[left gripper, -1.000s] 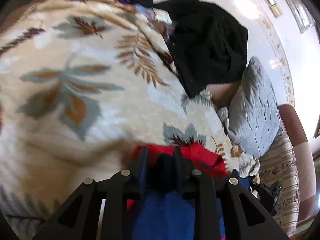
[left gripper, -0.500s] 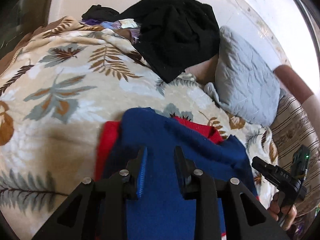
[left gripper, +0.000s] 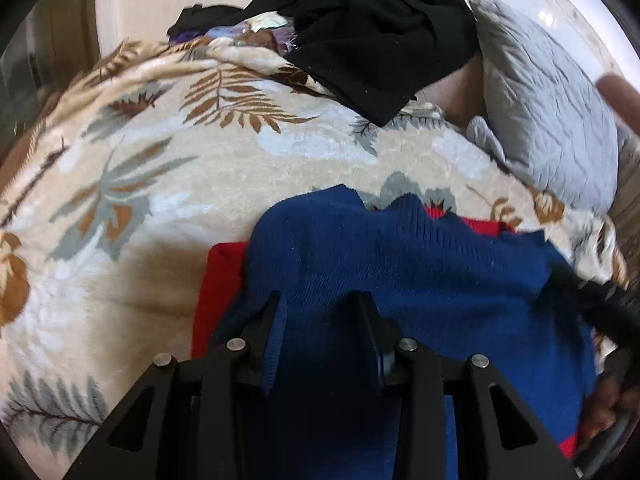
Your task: Fold small clothes
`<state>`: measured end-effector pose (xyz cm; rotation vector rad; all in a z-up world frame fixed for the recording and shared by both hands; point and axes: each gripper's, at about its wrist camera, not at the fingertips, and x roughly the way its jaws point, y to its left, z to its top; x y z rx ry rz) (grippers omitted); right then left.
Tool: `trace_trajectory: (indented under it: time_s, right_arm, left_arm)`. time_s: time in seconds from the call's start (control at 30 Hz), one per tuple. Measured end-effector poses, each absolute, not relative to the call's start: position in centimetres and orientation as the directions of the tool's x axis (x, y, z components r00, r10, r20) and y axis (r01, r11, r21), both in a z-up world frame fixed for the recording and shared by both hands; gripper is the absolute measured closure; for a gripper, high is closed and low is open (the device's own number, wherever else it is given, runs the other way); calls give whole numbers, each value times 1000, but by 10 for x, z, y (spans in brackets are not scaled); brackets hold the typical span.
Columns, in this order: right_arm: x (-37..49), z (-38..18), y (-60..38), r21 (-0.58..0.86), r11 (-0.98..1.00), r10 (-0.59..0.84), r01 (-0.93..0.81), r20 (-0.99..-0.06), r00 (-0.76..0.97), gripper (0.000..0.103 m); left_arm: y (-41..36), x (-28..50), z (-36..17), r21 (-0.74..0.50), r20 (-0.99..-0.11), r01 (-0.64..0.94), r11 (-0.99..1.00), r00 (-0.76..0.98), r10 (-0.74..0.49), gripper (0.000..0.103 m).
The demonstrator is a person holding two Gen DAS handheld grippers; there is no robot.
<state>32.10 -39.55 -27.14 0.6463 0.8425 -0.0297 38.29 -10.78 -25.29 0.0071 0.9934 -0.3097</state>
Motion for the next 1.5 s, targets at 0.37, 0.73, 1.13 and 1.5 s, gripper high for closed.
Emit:
trace_trajectory:
  time_s: [0.37,0.73,1.13,1.5]
  right_arm:
    - [292,-253,-369,540,819,313,197,-706,635,54]
    - [241,-229,-351,592,795,366,130,-640,676,54]
    - [249,-266,-297,539,830,405,147,-761,507,54]
    - [271,-277,-290,591,795,463,139,-739,490,56]
  left_arm:
    - [-89,351,-249,18,-818,241,970,561,-125,81]
    - [-23,298,-238,-105,-811,139,985,561,-166,77]
    - [-7,274,-256,-207,-839,119,971,488,-239,69]
    - [-1,276,-267,-305,-841,86,948,444,-311,48]
